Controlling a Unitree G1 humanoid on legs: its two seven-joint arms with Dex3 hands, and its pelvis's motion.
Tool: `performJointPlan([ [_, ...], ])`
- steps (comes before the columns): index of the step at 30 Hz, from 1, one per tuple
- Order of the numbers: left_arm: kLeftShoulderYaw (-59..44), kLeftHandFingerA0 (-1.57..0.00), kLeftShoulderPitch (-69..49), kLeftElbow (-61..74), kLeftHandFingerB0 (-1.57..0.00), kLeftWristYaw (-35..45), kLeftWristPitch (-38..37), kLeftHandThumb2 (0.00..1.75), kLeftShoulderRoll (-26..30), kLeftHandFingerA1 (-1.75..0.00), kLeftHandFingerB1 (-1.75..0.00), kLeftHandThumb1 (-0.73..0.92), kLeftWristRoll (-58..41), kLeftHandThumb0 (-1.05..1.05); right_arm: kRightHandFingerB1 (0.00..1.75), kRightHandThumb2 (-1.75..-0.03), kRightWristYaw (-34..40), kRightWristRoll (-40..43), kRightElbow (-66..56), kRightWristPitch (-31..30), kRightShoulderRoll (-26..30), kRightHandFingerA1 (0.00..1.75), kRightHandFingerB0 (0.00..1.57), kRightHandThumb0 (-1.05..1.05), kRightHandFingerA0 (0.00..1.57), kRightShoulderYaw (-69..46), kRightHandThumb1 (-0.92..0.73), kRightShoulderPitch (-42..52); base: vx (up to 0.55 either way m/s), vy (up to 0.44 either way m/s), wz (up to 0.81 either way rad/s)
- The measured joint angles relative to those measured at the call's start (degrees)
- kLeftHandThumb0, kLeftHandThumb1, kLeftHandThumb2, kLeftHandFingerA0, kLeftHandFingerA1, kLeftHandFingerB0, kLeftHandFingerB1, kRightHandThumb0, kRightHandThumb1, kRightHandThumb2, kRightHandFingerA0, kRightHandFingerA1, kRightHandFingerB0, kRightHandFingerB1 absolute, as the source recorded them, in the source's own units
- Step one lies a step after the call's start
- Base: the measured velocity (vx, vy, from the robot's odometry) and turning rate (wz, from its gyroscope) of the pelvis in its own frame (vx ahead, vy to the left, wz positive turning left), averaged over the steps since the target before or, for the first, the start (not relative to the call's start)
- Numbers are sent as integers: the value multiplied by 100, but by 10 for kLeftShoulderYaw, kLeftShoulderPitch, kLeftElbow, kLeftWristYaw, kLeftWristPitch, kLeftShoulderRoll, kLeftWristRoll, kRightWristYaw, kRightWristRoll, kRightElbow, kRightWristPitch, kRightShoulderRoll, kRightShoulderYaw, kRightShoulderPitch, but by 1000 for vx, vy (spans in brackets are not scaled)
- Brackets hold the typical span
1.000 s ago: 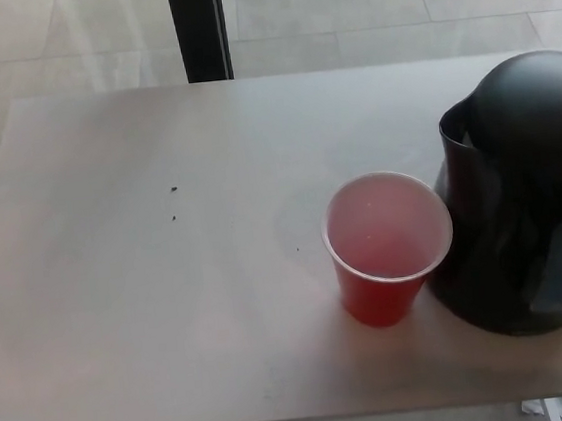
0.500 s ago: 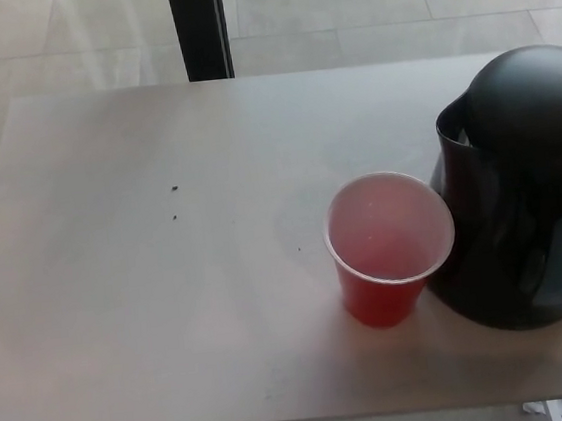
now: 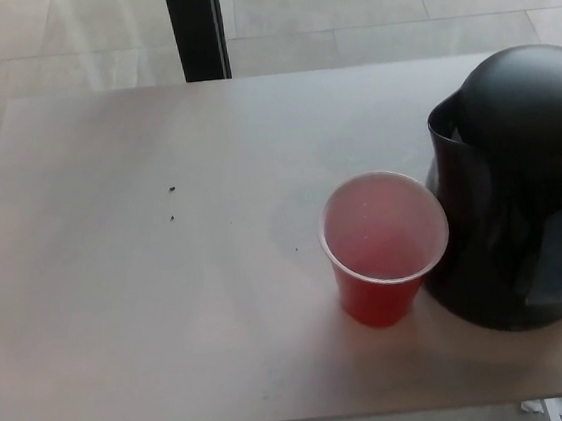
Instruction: The robot uses its right hand to lift up a kettle kept on the middle of the desk by its handle and tilt it into a glass kept next to it to pour out water
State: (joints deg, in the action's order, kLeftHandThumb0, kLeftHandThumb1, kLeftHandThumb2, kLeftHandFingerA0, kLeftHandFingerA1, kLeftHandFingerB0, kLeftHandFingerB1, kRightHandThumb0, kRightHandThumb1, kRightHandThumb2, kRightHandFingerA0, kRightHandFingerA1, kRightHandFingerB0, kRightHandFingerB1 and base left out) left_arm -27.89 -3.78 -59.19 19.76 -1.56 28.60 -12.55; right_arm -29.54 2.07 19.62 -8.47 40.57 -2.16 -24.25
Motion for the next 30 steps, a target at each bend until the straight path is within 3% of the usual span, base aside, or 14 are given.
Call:
performJointPlan([
  [1,0,-49,0,0,-30,0,0,95,0,-56,-49,60,0,-78,133,-107,9,-1,1,3,-10,161,90,-5,89,-7,-63,1,0,0,0],
  [4,0,-56,1,-1,-39,-1,0,62,0,-47,-38,71,0,-76,152,-116,35,-3,4,16,-38,172,80,-8,87,-25,-60,6,0,0,0],
  [5,0,-56,1,-2,-38,-2,0,62,0,-46,-37,71,0,-75,128,-119,47,-4,4,21,-51,148,93,-12,119,-33,-57,10,0,0,0],
  [8,0,-48,1,-2,-29,-3,0,97,0,-57,-49,58,0,-74,128,-121,75,-6,5,36,-78,146,97,-7,120,-50,-53,19,0,0,0],
  [9,0,-55,1,-2,-37,-4,0,63,0,-46,-38,74,0,-74,152,-122,84,-7,5,41,-87,168,86,-4,95,-56,-54,21,0,0,0],
  [10,0,-48,1,-2,-32,-4,0,97,0,-57,-50,61,0,-78,150,-122,94,-8,5,47,-97,146,91,-2,95,-61,-56,24,0,0,0],
  [13,2,-49,1,-2,-30,-5,0,97,-1,-57,-49,62,0,-80,135,-126,122,-8,5,65,-126,155,93,-5,117,-82,-50,34,0,0,0],
  [15,3,-49,2,-3,-30,-5,0,97,-1,-57,-49,61,0,-79,162,-132,139,-10,4,73,-139,175,75,-5,88,-90,-49,38,0,0,0],
  [16,3,-48,2,-3,-30,-6,0,97,-1,-57,-49,61,0,-79,133,-125,149,-12,4,79,-144,151,95,-9,120,-94,-53,41,0,0,0],
  [20,4,-56,2,-5,-37,-6,0,62,-1,-46,-37,74,0,-73,127,-121,179,-21,1,100,-158,148,87,-13,116,-103,-54,47,0,0,0],
  [22,5,-48,2,-5,-31,-6,0,97,-1,-58,-51,59,0,-74,127,-122,190,-27,0,111,-158,148,88,-11,117,-103,-53,48,0,0,0],
  [27,6,-49,3,-6,-33,-8,0,98,-1,-56,-50,60,0,-79,149,-115,210,-42,-13,138,-158,174,75,-5,88,-103,-59,47,0,0,0],
  [29,6,-48,4,-9,-33,-9,0,97,-1,-56,-50,61,0,-80,127,-118,213,-46,-20,148,-157,146,93,-9,118,-103,-55,46,0,0,0],
  [30,6,-48,5,-11,-30,-9,0,96,-1,-56,-49,60,0,-79,155,-121,213,-48,-25,153,-157,172,78,-7,87,-103,-54,44,0,0,0],
])
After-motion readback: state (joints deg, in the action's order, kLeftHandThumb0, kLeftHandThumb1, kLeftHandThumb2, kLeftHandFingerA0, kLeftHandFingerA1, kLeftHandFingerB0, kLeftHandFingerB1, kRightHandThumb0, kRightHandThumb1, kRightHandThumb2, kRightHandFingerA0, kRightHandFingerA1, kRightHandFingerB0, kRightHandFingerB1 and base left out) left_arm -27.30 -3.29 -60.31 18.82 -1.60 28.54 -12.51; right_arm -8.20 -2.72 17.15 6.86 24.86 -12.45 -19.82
